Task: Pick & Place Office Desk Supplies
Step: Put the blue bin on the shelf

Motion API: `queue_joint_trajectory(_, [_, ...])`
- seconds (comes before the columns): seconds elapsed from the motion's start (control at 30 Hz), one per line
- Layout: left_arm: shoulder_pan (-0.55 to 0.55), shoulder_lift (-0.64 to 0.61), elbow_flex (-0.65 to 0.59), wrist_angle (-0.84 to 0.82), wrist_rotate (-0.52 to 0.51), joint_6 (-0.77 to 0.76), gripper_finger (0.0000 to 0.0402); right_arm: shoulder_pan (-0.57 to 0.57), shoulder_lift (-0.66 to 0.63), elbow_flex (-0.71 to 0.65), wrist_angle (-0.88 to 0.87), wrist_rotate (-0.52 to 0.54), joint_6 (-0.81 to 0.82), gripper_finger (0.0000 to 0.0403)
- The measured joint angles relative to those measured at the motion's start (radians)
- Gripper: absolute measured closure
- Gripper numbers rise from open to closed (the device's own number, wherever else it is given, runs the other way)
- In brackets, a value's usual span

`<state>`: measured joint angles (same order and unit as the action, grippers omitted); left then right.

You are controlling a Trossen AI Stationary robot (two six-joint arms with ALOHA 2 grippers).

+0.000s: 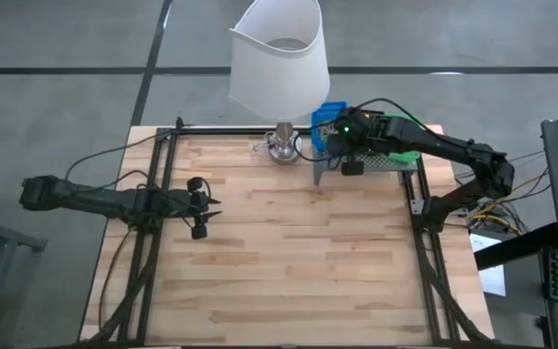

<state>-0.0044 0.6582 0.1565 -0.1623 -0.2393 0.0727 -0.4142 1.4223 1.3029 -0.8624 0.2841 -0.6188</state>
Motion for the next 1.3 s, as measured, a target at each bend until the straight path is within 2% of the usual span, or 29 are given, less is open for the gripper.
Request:
queue_joint_trajectory(0.13, [0.0, 0.0, 0.0, 0.0, 0.0, 0.0, 0.0258, -0.045, 0.0, 0.0, 0.036, -0.06, -0.054, 0.039])
queue_joint_trajectory(0.37, [0.0, 0.0, 0.0, 0.0, 0.0, 0.0, 0.0258, -0.114, 0.0, -0.009, 0.036, -0.181, -0.016, 0.039])
queue_joint_trajectory(1.13, [0.0, 0.0, 0.0, 0.0, 0.0, 0.0, 0.0258, -0.116, -0.005, -0.067, 0.034, -0.189, 0.044, 0.039])
queue_joint_trajectory(1.3, [0.0, 0.0, 0.0, 0.0, 0.0, 0.0, 0.0258, -0.117, -0.019, -0.067, 0.03, -0.211, 0.064, 0.0374])
